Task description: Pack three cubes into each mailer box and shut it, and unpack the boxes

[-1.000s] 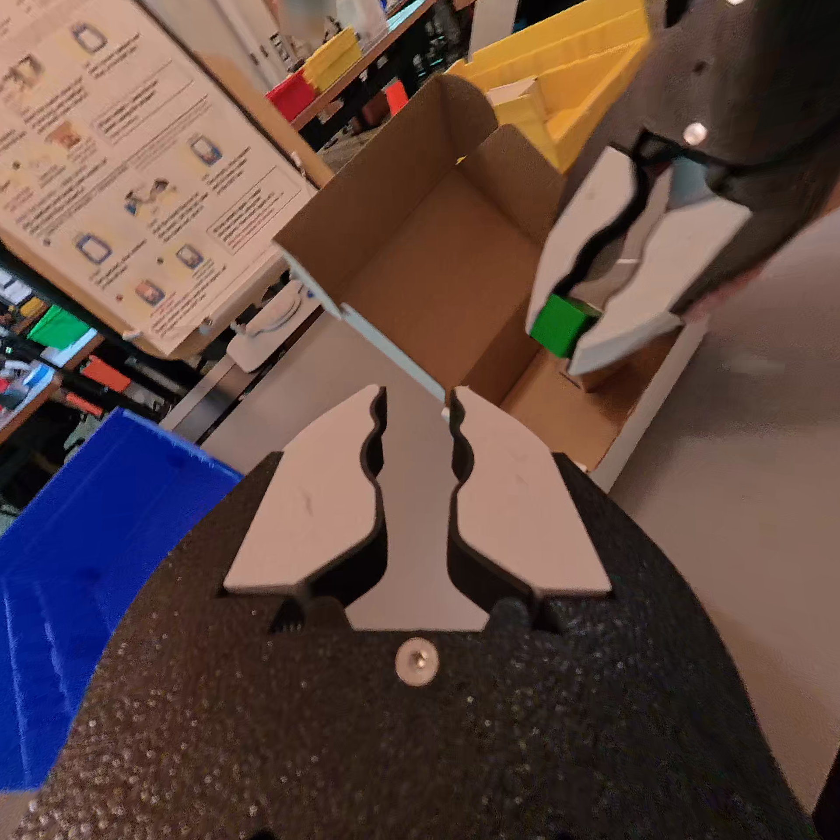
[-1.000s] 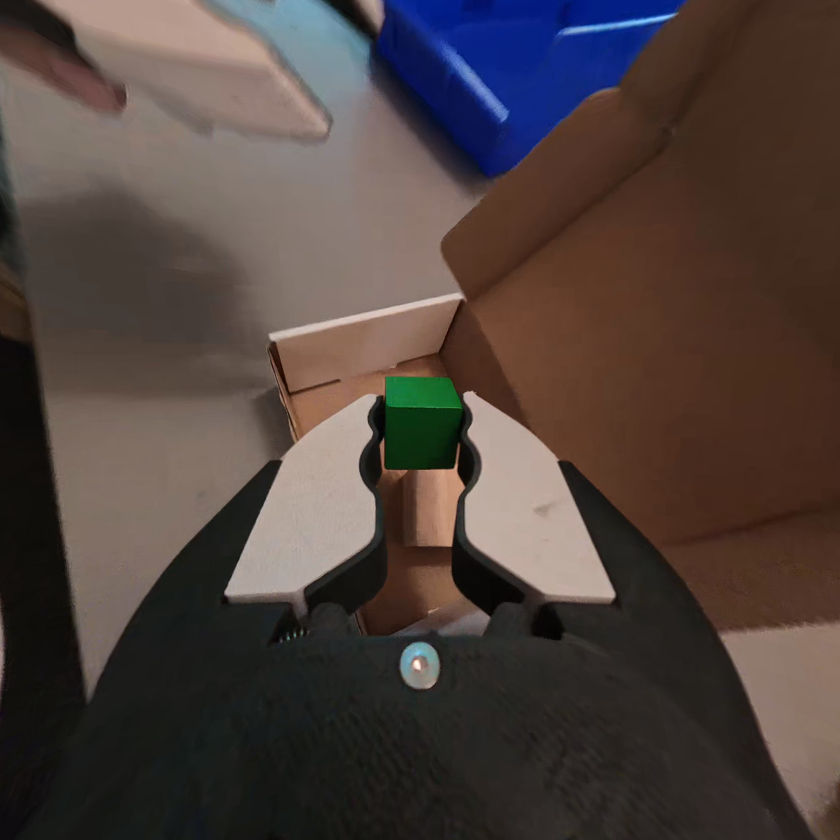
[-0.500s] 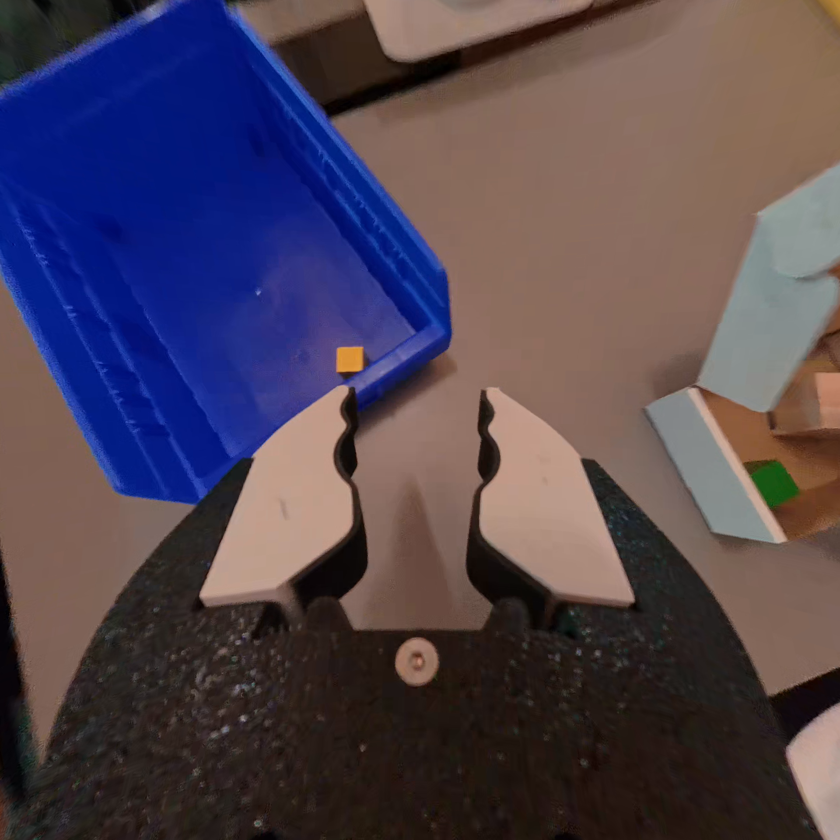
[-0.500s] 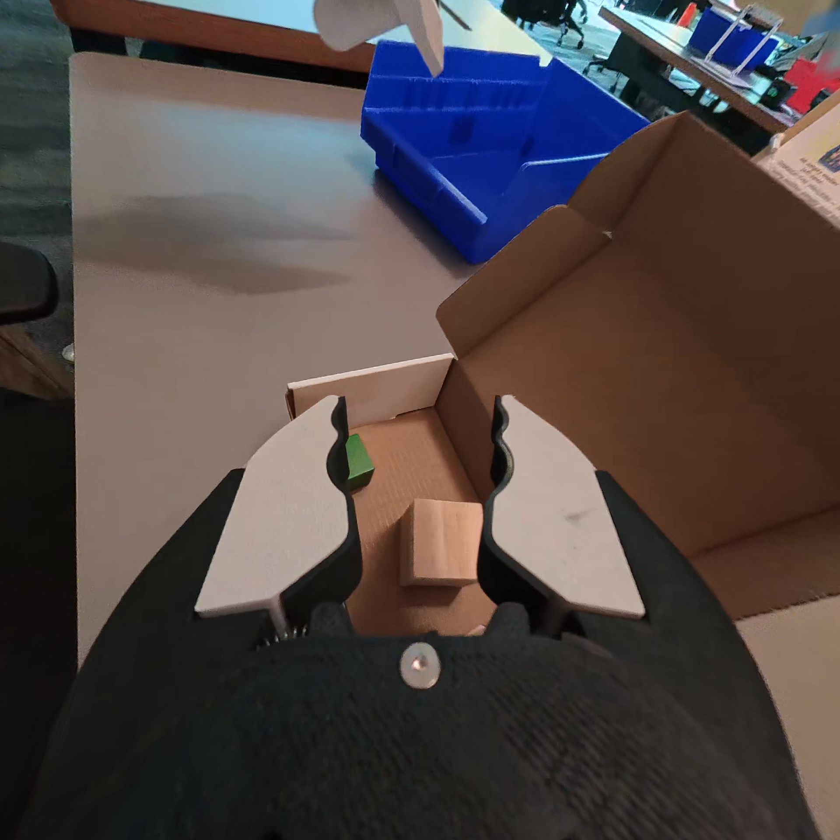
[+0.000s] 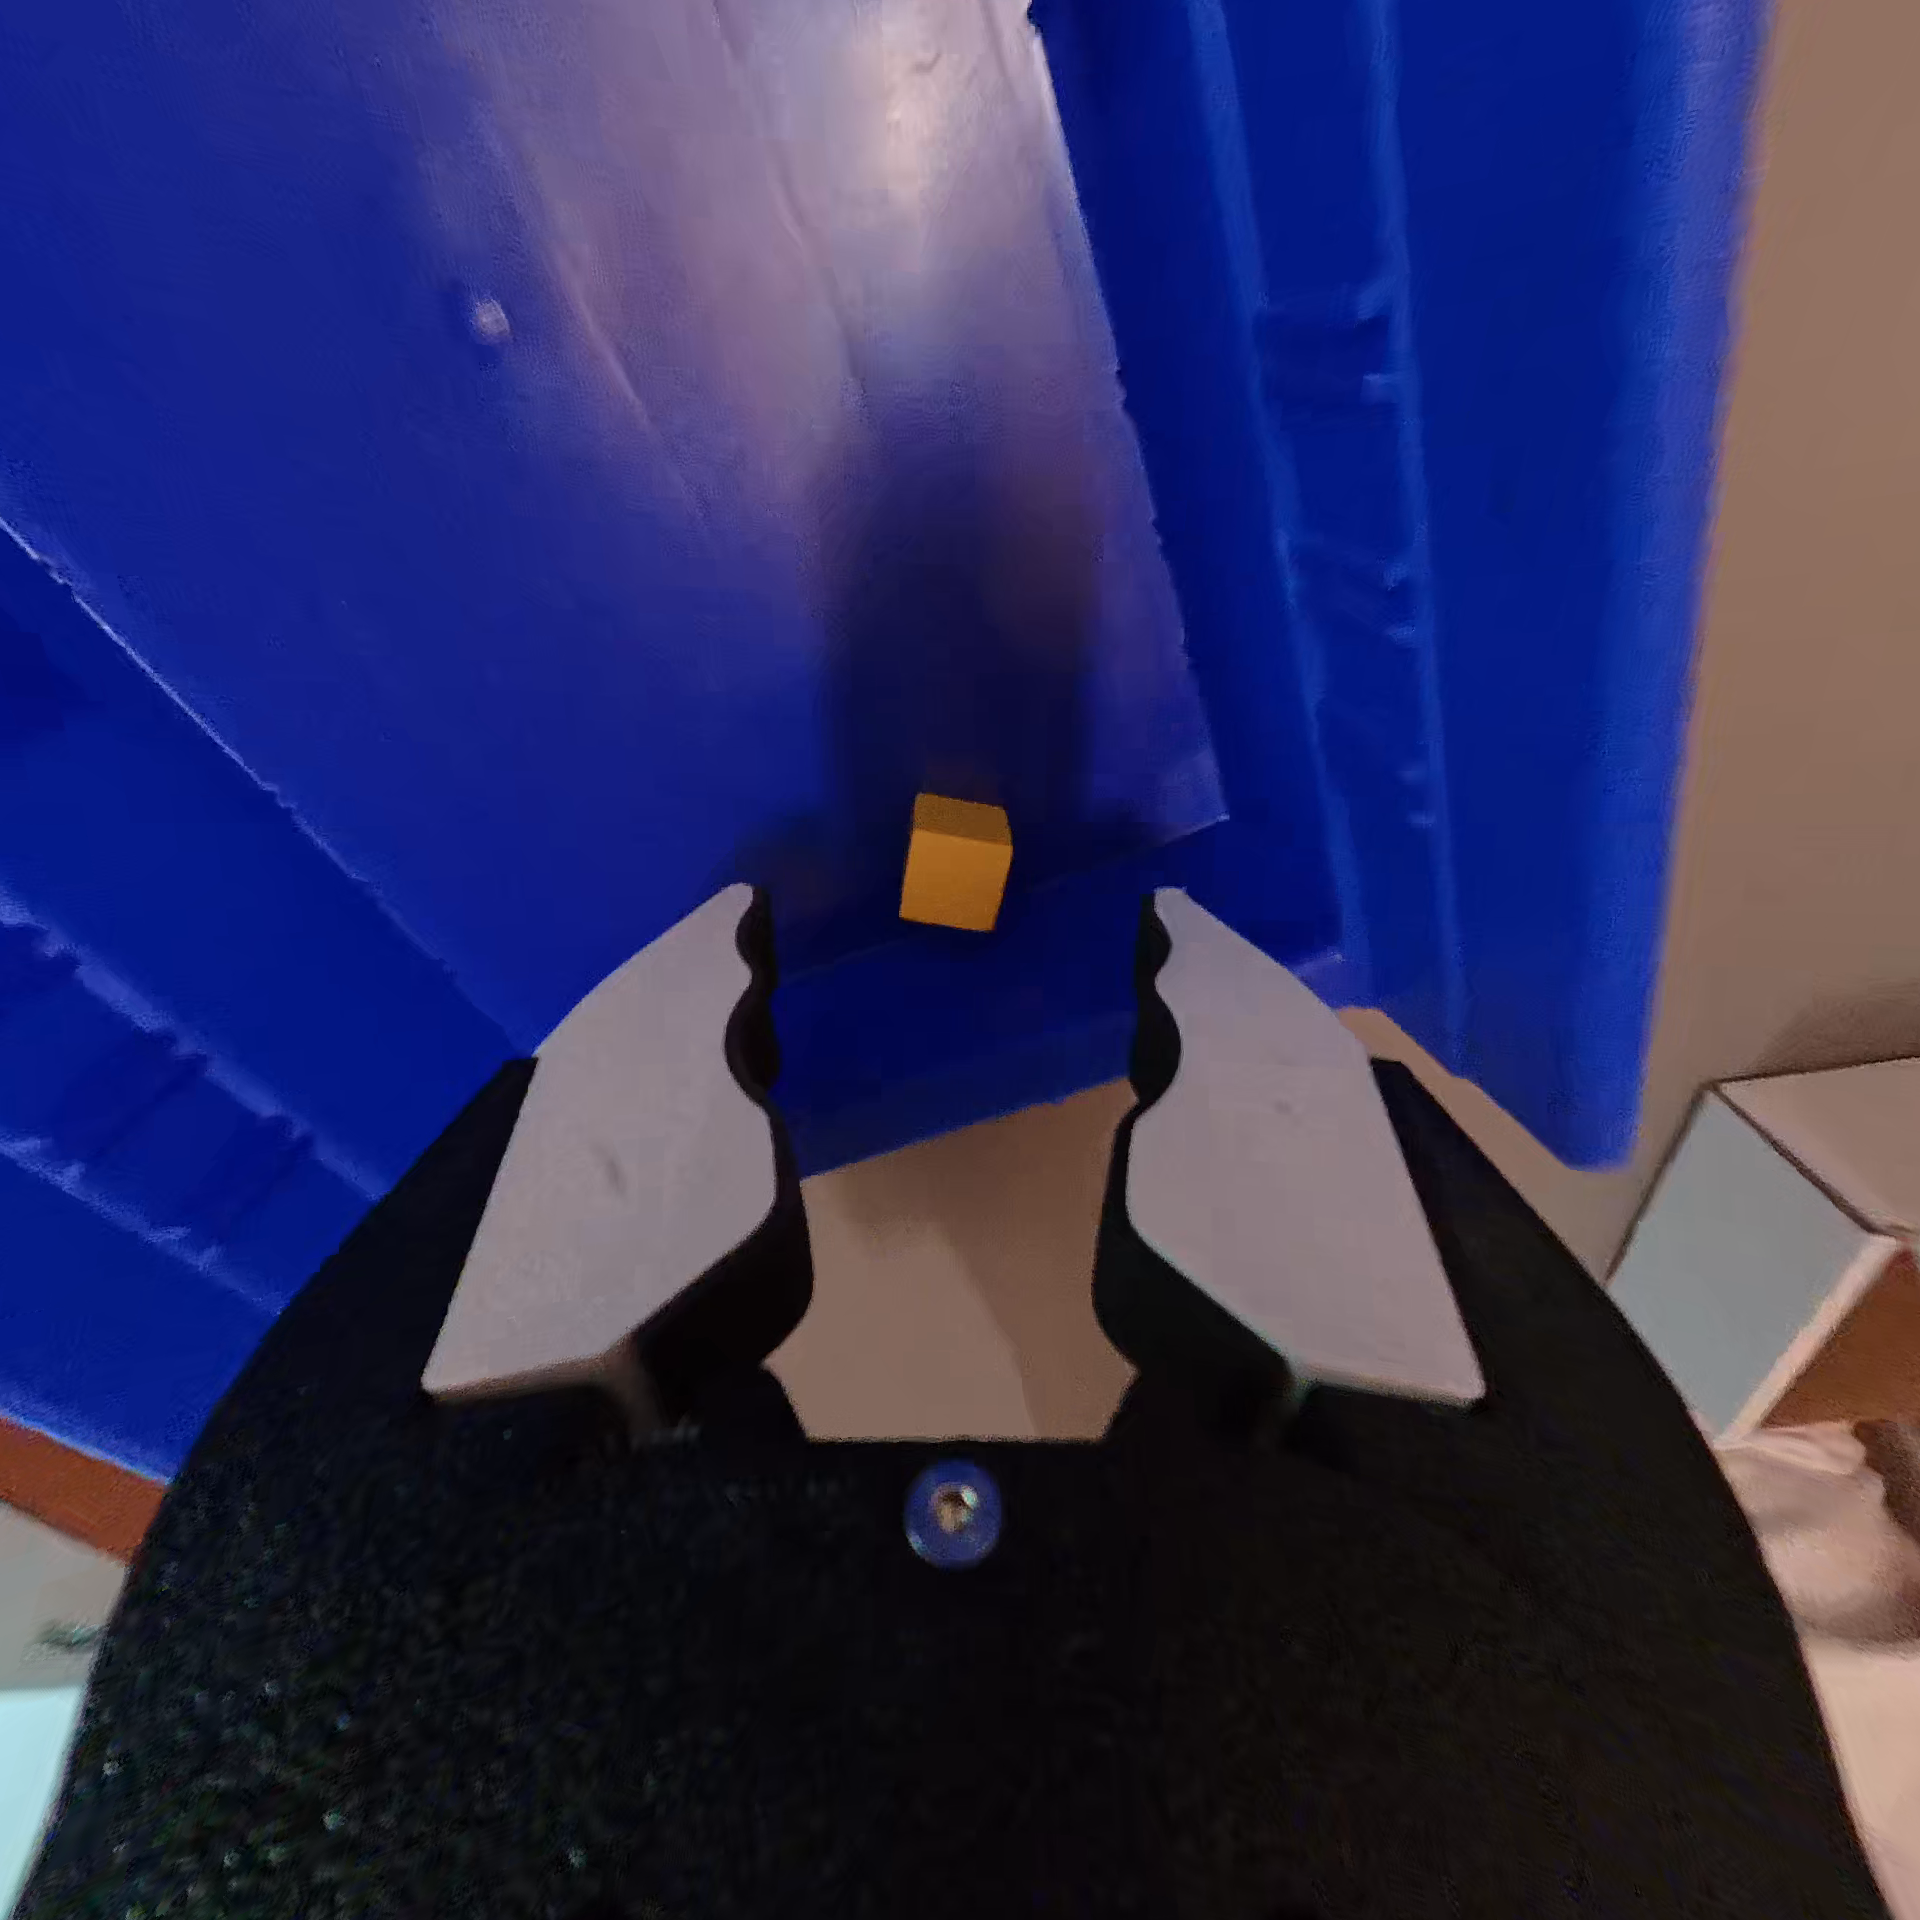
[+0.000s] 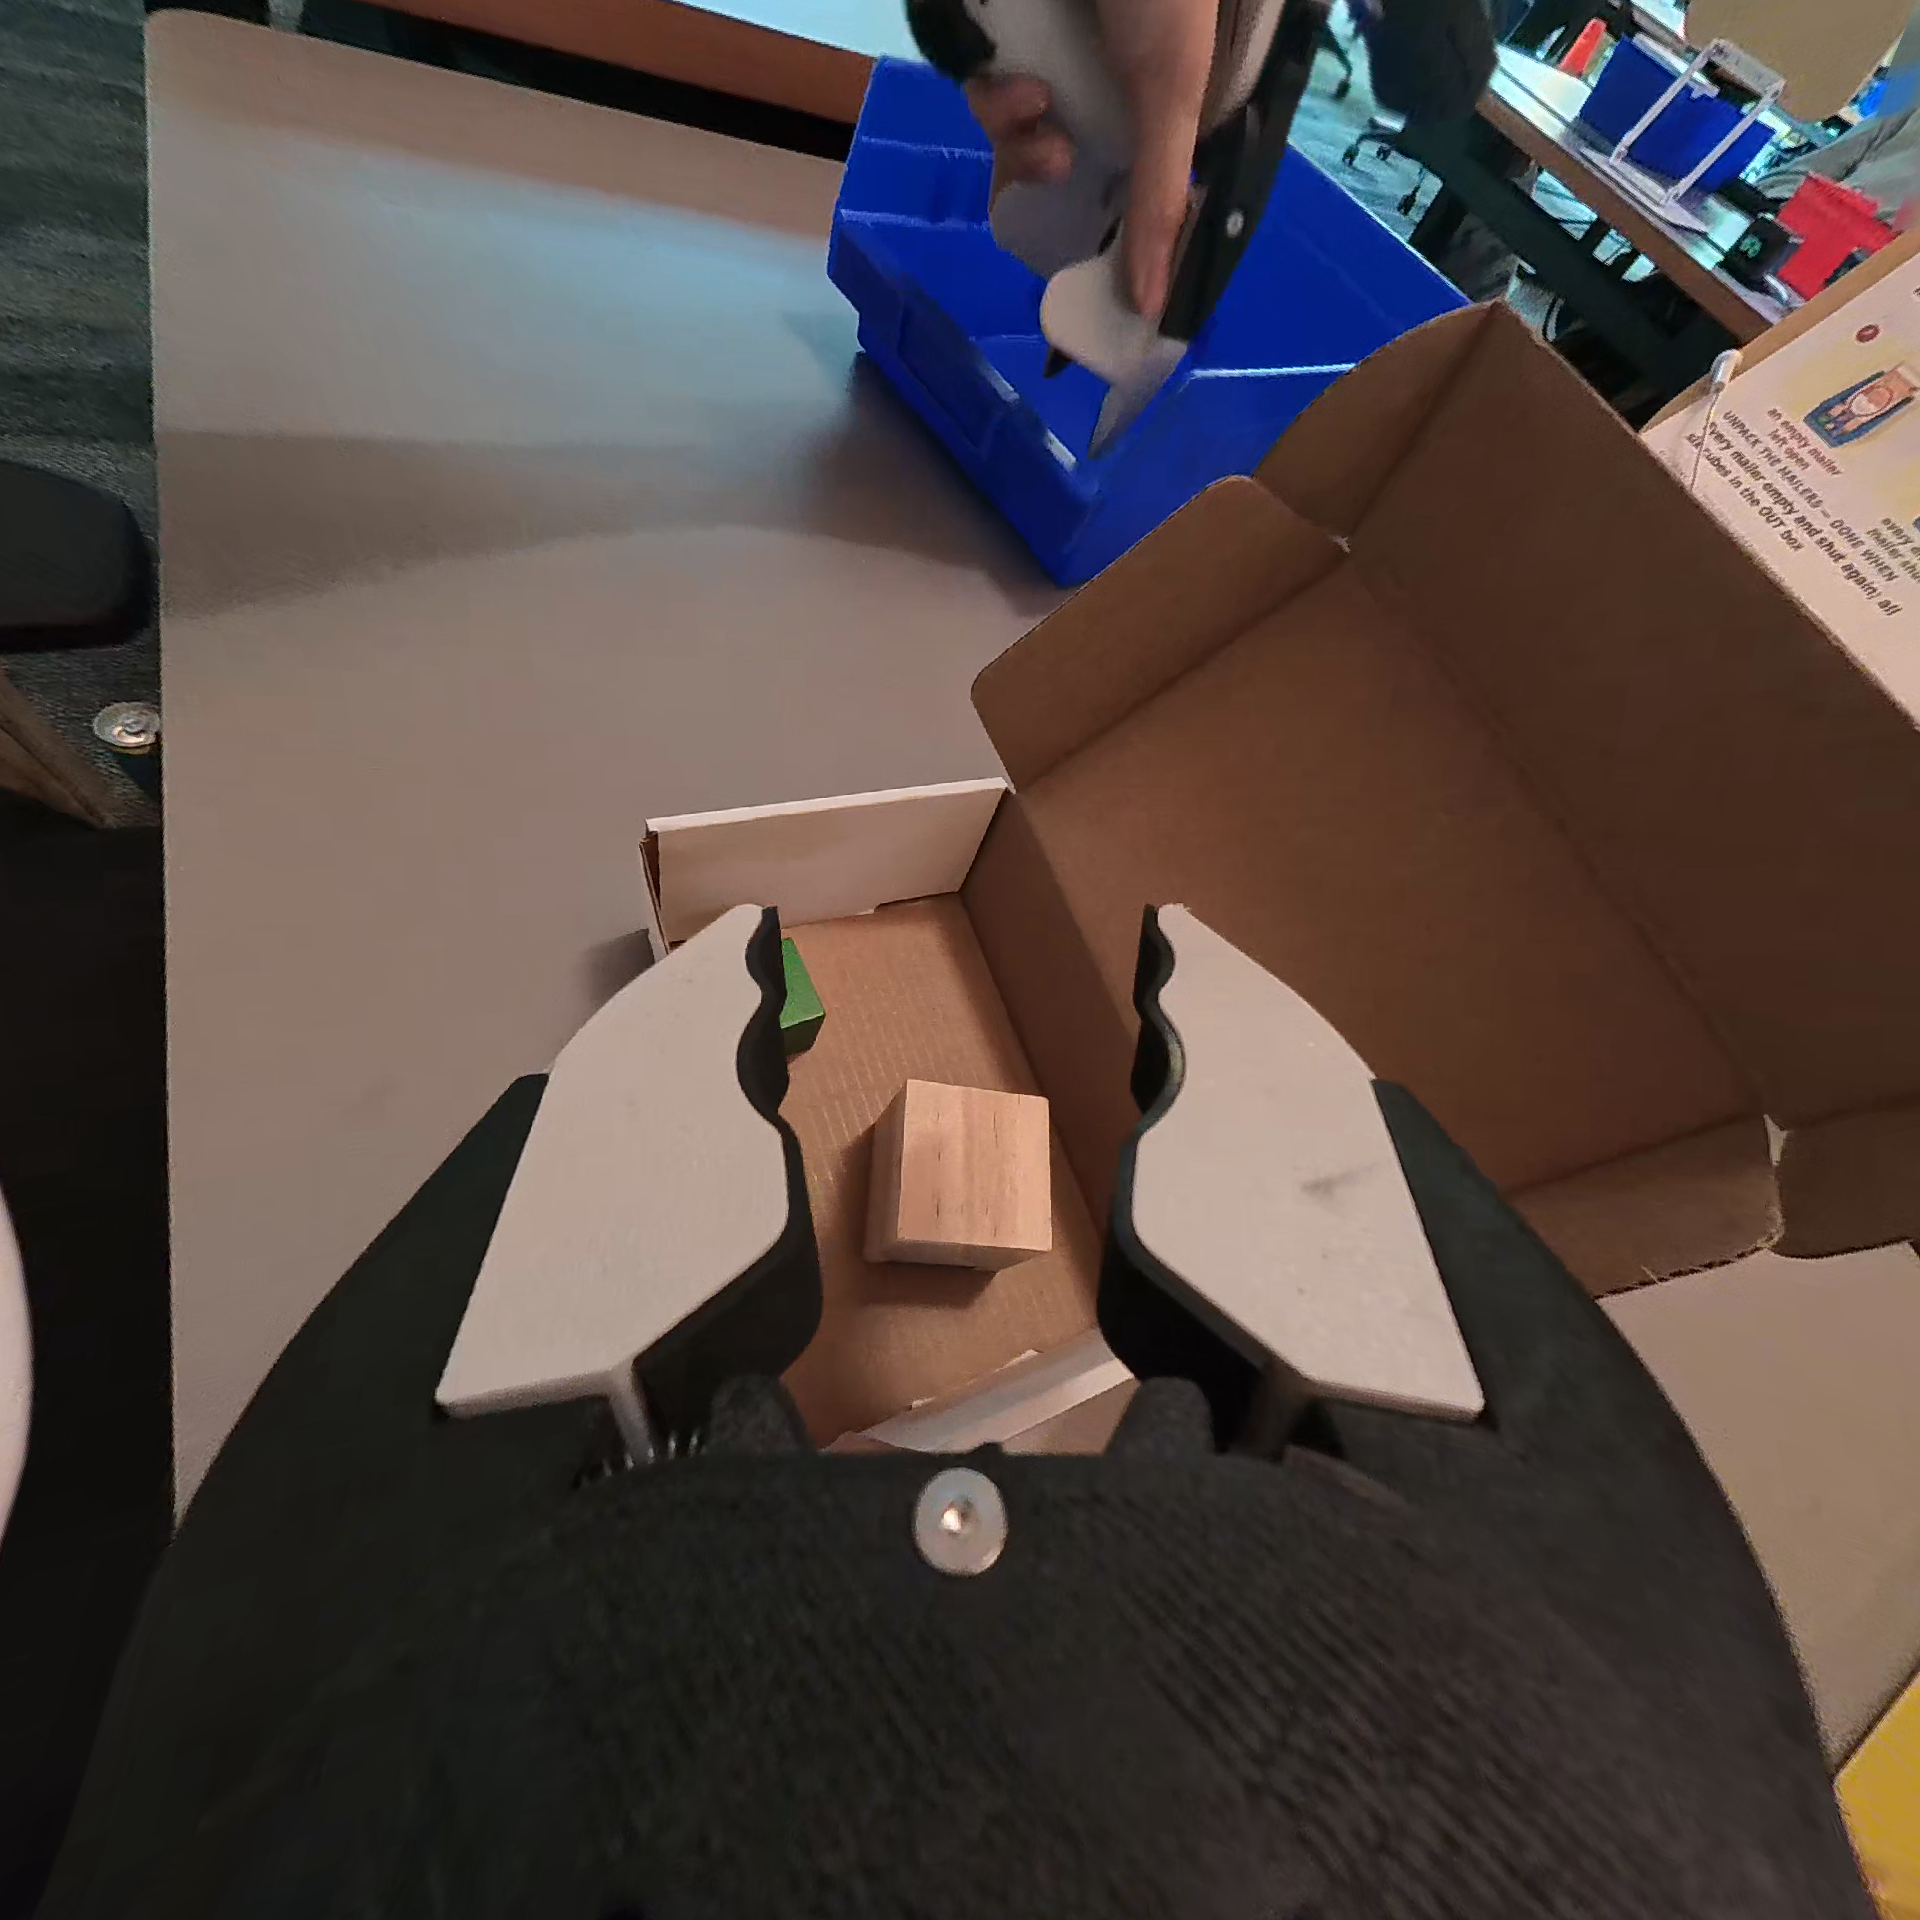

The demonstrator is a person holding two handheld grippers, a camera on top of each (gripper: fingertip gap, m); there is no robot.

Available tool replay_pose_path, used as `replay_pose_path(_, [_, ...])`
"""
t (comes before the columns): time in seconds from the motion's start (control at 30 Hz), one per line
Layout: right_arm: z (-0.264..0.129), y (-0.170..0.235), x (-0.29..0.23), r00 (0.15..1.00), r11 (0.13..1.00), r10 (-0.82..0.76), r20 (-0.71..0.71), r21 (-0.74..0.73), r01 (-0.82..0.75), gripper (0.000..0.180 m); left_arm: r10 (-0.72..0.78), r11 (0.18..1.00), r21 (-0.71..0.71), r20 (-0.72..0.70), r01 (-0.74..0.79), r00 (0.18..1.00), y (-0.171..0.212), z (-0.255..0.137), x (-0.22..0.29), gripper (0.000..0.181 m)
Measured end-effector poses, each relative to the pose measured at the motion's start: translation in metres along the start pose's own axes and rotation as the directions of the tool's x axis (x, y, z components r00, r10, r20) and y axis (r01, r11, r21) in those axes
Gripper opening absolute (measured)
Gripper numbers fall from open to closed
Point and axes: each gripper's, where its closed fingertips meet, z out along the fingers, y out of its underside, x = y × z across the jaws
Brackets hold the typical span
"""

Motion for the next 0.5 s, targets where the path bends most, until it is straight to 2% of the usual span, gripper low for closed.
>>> replay_pose_path(0.1, [0.001,0.004,-0.001,1.000,1.000,-0.012,0.007,-0.010,0.012,0.066,0.015,0.995,-0.102,0.057,-0.009,0.998,0.004,0.013,-0.006,0.065])
replay_pose_path(0.23, [0.003,0.014,-0.001,1.000,1.000,0.002,0.027,-0.030,-0.001,0.069,-0.012,0.989,-0.148,0.059,0.020,0.998,0.004,0.024,-0.008,0.061])
replay_pose_path(0.3, [0.004,0.016,0.000,0.999,1.000,0.011,0.031,-0.030,-0.010,0.069,-0.044,0.986,-0.159,0.060,0.053,0.997,0.004,0.028,-0.011,0.054])
replay_pose_path(0.37, [0.004,0.018,0.002,0.999,0.999,0.021,0.029,-0.029,-0.020,0.069,-0.066,0.987,-0.147,0.013,0.067,0.998,0.001,0.029,-0.007,0.024])
replay_pose_path(0.5, [0.002,0.021,0.007,1.000,0.999,0.021,0.015,-0.034,-0.020,0.069,-0.035,0.995,-0.089,0.001,0.035,0.999,-0.003,0.027,-0.009,0.021])
